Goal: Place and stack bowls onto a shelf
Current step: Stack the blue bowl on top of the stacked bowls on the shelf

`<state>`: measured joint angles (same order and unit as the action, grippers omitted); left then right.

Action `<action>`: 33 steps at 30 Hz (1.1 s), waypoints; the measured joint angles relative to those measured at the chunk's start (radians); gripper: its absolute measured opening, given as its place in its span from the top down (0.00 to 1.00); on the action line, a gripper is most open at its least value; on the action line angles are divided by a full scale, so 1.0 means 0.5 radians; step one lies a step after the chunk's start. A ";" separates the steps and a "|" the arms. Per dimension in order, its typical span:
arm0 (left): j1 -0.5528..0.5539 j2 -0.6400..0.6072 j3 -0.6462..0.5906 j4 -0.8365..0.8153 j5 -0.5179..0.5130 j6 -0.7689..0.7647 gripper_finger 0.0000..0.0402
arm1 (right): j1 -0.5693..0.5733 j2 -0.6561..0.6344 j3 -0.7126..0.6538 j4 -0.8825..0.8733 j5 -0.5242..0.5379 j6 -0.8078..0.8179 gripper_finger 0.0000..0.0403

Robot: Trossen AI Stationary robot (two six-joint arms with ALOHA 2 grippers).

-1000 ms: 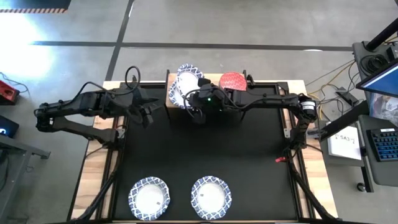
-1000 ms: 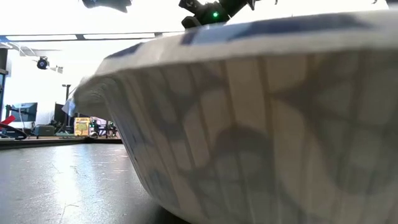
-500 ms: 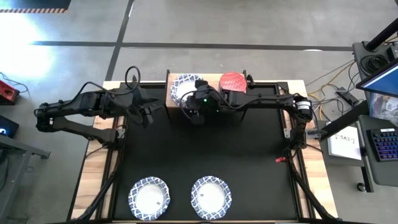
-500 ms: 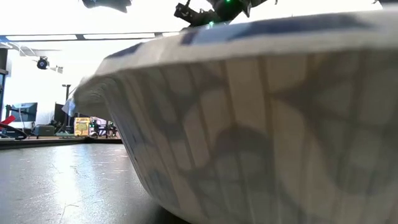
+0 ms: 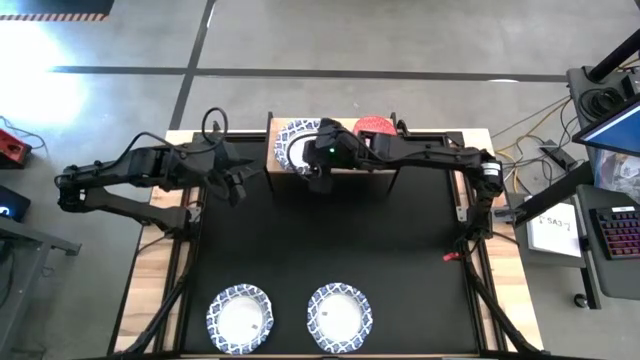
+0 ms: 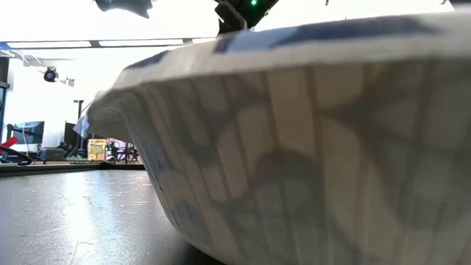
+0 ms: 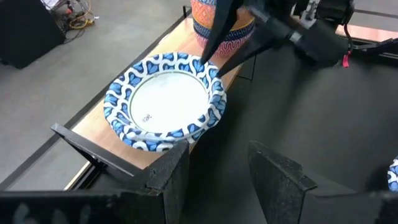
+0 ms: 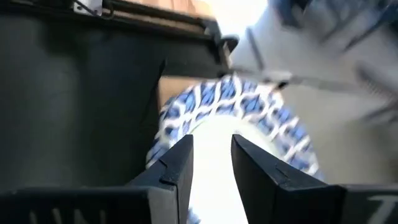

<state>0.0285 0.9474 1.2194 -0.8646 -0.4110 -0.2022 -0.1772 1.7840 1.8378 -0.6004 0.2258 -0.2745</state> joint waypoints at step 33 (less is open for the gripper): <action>-0.002 0.001 -0.009 -0.175 0.003 -0.199 0.63 | 0.835 0.005 -0.402 -0.793 -0.712 1.716 0.63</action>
<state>0.0273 0.9478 1.2148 -0.9520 -0.4095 -0.3019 0.2402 1.7863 1.6367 -0.9971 -0.1304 0.5837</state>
